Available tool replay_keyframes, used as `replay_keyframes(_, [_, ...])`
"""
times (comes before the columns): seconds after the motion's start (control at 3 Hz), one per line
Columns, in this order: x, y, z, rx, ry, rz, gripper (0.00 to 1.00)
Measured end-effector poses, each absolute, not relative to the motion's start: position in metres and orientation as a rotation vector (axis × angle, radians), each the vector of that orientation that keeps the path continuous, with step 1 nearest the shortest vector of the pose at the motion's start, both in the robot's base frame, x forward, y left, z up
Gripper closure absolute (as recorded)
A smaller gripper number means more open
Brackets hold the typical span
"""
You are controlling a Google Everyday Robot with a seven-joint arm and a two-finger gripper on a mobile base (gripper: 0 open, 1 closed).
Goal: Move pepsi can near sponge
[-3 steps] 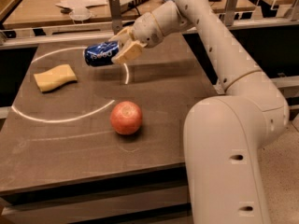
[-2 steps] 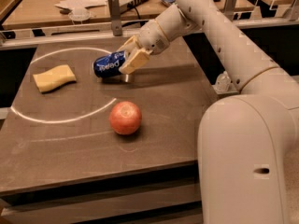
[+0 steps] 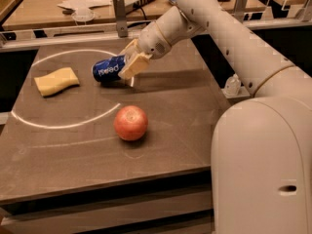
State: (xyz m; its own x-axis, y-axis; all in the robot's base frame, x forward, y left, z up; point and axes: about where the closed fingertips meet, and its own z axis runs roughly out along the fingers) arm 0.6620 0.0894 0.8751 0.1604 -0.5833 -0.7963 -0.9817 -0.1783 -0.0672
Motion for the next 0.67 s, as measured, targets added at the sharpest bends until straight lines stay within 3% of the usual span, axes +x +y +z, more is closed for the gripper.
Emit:
replay_keyframes(0.33, [0.6628, 0.1087, 0.8817, -1.841, 1.456, 0.861, 0.12])
replay_keyframes(0.67, [0.6621, 0.1132, 0.878, -1.847, 1.477, 0.869, 0.0])
